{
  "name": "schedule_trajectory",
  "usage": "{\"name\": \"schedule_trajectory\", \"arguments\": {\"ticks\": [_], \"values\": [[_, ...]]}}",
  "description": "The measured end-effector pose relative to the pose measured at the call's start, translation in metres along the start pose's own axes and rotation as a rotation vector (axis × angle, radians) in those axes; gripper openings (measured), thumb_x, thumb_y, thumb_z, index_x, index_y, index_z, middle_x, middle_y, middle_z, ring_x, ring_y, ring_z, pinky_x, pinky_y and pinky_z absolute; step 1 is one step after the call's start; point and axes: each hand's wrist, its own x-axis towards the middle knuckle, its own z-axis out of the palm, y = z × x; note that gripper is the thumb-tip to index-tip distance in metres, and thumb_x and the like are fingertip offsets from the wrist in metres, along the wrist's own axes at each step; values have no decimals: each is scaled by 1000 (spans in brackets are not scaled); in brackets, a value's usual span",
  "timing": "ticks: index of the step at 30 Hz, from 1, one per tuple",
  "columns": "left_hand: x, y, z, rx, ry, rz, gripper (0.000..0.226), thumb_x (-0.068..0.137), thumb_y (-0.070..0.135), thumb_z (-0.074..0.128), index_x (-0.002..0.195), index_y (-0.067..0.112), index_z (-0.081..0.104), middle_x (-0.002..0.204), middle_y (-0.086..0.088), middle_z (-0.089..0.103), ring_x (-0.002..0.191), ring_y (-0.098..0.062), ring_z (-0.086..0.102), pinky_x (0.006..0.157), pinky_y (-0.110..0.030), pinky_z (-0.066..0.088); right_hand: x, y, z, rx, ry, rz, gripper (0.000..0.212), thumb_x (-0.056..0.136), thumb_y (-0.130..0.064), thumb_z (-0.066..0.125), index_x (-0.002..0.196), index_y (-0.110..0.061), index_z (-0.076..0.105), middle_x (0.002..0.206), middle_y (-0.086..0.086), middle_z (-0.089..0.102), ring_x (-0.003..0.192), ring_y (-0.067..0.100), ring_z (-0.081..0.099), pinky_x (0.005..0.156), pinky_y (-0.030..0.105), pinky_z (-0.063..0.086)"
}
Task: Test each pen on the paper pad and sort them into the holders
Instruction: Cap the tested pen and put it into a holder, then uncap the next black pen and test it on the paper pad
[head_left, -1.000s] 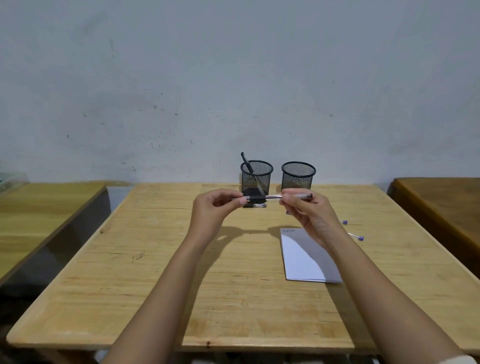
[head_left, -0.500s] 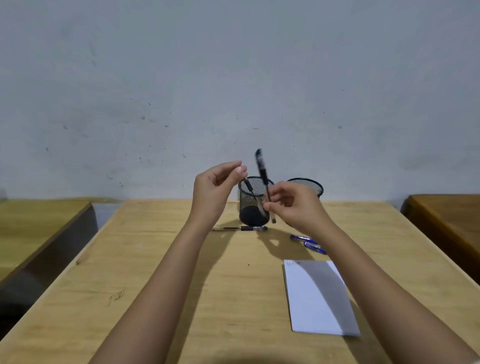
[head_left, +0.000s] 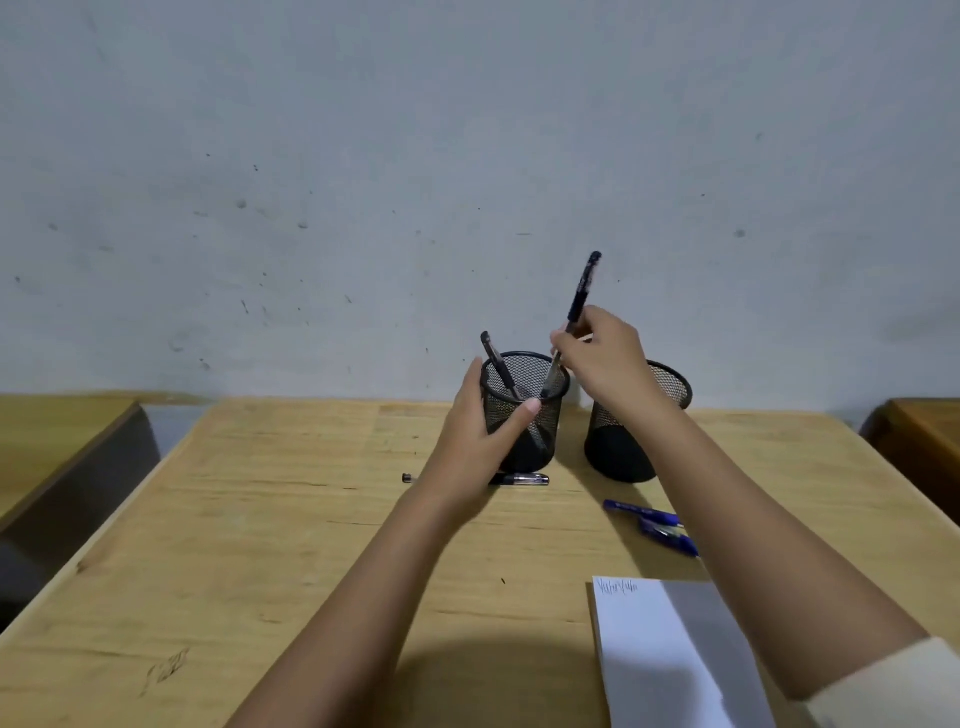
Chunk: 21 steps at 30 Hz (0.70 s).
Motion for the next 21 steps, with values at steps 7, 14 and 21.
{"name": "schedule_trajectory", "arguments": {"ticks": [7,14,21], "values": [[4,-9,-1,-19,10,-9,50,88,32,63,127,41,34,115,28,52,103,22,49,79,-1,40,3,7,14,-268,-95,-40,17,87,-14,54,92,-3,66,86,8,63,79,16,52,62,18,35],[1,-3,-5,-32,-33,12,50,88,36,62,133,33,40,125,17,57,116,5,52,93,-18,45,-9,0,3,-251,-73,-96,28,86,-12,54,111,-5,64,113,12,65,101,21,59,84,22,42],[-46,-6,-47,379,-74,-81,78,87,56,51,149,24,17,156,9,19,132,-1,28,101,-20,23,-75,1,0,-92,-89,-377,16,82,-5,57,94,-8,68,93,4,65,88,14,60,82,19,48]]}}
